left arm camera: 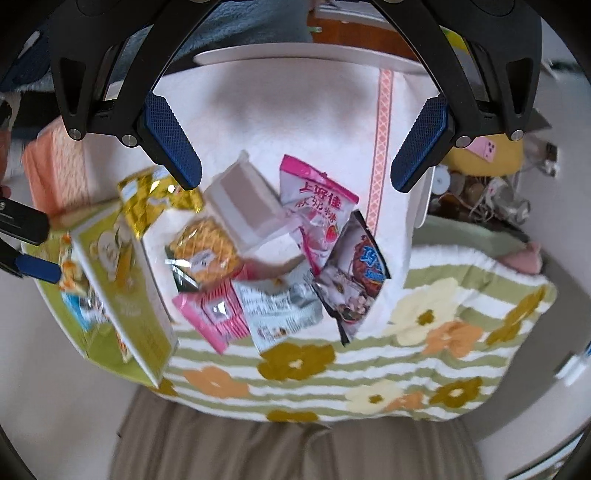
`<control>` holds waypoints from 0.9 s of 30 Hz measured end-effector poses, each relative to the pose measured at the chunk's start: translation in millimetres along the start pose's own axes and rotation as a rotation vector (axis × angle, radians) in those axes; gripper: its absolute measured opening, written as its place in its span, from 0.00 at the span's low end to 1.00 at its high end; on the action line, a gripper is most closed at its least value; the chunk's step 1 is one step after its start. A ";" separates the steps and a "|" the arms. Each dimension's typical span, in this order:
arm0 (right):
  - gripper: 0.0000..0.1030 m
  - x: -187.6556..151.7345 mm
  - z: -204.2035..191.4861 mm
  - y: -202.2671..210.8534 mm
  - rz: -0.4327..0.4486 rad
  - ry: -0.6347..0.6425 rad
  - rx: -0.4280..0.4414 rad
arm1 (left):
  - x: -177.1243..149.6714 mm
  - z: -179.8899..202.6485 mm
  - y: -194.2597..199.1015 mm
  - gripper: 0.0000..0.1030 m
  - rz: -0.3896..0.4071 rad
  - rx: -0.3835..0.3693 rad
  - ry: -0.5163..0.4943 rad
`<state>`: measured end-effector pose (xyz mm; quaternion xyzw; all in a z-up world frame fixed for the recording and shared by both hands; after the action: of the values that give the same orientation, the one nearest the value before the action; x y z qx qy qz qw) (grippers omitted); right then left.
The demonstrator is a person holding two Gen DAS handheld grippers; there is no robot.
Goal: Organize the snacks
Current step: 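Withdraw both tools from the box back toward the remaining snacks, then grasp the pink strawberry bag with the left tool while the right tool grasps the white packet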
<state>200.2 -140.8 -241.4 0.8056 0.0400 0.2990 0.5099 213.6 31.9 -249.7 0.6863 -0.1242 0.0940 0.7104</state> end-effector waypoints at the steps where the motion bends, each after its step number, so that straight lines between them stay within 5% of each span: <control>1: 0.93 0.3 -3.1 -9.0 -0.015 -0.008 -0.005 | -0.8 -1.7 -7.8 0.99 -0.013 -0.009 -0.031; 14: 0.92 0.8 -13.6 -116.0 -0.172 -0.104 -0.121 | -2.3 -20.1 -81.5 0.99 -0.103 -0.147 -0.228; 19: 0.84 -5.3 -8.5 -145.9 -0.230 -0.113 -0.142 | 0.6 -19.1 -100.9 0.98 -0.088 -0.187 -0.288; 27: 0.79 -9.7 -7.4 -171.1 -0.288 -0.066 -0.118 | 5.2 -7.7 -123.4 0.91 -0.058 -0.148 -0.365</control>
<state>229.6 -56.9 -388.2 0.7697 0.1207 0.1979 0.5948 256.4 34.4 -365.8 0.6410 -0.2379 -0.0619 0.7271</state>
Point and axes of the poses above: each gripper's, at about its wrist camera, not at the fingertips, and y roughly against the way its jaws point, z to its right, x to its top, the point moved 10 cm from there along -y, roughly the way its jaws point, and after that the axes turned 10 degrees about -z, right-handed, at the moved point
